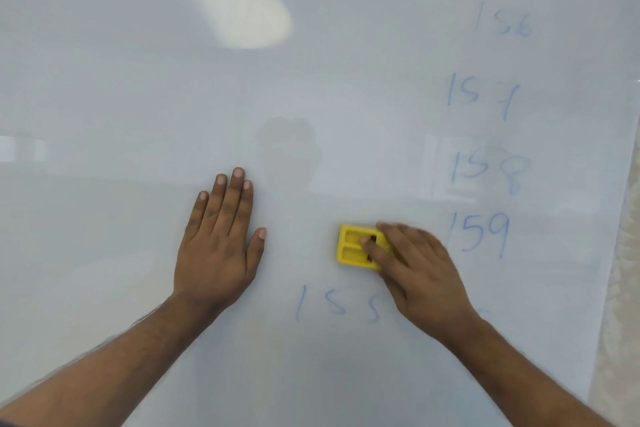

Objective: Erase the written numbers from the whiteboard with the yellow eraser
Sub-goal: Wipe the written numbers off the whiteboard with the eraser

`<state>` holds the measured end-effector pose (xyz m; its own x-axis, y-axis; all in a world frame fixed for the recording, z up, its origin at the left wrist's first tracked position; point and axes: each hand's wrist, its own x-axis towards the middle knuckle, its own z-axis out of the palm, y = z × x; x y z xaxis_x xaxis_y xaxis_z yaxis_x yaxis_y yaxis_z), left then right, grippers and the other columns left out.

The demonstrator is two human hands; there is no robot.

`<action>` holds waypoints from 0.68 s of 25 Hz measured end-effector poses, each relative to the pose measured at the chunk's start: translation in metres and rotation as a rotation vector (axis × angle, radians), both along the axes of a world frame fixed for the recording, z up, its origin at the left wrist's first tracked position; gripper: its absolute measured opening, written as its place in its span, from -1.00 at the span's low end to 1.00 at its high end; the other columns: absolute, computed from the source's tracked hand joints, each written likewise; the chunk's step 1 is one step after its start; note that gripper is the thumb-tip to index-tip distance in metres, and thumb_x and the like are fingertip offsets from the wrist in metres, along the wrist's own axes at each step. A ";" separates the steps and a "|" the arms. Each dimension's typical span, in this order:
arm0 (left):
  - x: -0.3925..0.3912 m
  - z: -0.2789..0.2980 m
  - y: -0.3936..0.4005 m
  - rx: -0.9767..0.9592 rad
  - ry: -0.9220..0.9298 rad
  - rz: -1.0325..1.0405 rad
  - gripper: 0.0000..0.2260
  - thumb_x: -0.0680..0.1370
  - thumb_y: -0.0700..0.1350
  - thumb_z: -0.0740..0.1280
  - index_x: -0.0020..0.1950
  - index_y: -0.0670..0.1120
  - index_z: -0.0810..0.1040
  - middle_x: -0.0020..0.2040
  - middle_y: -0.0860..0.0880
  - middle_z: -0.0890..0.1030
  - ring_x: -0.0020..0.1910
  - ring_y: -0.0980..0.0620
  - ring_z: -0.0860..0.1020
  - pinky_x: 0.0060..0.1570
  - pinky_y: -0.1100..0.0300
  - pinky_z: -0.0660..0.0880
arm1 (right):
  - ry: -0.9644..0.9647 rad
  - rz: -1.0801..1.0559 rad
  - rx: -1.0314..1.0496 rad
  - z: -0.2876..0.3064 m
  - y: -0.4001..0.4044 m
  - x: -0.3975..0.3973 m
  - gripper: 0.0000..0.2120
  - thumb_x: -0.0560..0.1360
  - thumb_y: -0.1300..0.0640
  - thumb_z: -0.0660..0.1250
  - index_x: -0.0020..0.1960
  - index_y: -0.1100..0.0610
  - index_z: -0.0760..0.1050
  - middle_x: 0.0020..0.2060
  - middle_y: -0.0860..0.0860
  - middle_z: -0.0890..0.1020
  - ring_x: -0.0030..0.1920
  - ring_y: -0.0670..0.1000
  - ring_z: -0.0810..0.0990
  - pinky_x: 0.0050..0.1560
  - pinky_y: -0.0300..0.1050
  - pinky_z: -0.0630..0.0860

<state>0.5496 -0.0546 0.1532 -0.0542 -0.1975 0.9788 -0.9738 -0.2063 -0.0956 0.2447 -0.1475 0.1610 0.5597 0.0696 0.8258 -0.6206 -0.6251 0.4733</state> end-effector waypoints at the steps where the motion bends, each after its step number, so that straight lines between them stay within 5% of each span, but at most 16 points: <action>1: -0.001 -0.001 0.000 -0.001 0.005 -0.001 -0.42 0.67 0.05 0.03 0.64 -0.16 0.03 0.66 -0.10 0.05 0.64 -0.08 0.01 0.61 -0.05 -0.01 | -0.078 0.021 0.036 0.010 0.001 0.003 -0.58 0.50 0.20 0.33 0.35 0.07 0.48 0.33 0.15 0.50 0.25 0.22 0.49 0.25 0.09 0.35; 5: -0.002 -0.006 -0.001 -0.001 0.009 -0.010 -0.42 0.67 0.05 0.04 0.64 -0.17 0.04 0.66 -0.12 0.05 0.64 -0.08 0.01 0.61 -0.05 -0.03 | -0.235 0.122 0.101 0.010 0.014 0.040 -0.58 0.48 0.21 0.36 0.34 0.07 0.50 0.34 0.16 0.49 0.25 0.22 0.48 0.24 0.10 0.35; 12: 0.003 -0.030 0.004 0.033 -0.028 0.000 -0.41 0.66 0.06 0.05 0.63 -0.18 0.05 0.65 -0.12 0.06 0.64 -0.10 0.02 0.61 -0.04 -0.02 | 0.123 0.063 0.013 -0.085 0.021 0.051 -0.41 0.44 0.29 0.33 0.43 -0.01 0.36 0.37 0.08 0.46 0.32 0.18 0.43 0.39 0.08 0.26; 17: 0.002 -0.051 0.004 0.045 -0.016 0.009 -0.42 0.66 0.05 0.05 0.63 -0.18 0.07 0.65 -0.12 0.07 0.64 -0.11 0.03 0.60 -0.05 -0.01 | 0.115 0.015 -0.018 -0.058 0.012 0.033 -0.41 0.44 0.31 0.35 0.43 -0.01 0.38 0.36 0.11 0.48 0.32 0.19 0.43 0.36 0.10 0.28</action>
<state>0.5520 -0.0502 0.1027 -0.0678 -0.2423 0.9678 -0.9702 -0.2100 -0.1206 0.2774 -0.1359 0.1034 0.6498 0.0927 0.7544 -0.5521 -0.6247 0.5523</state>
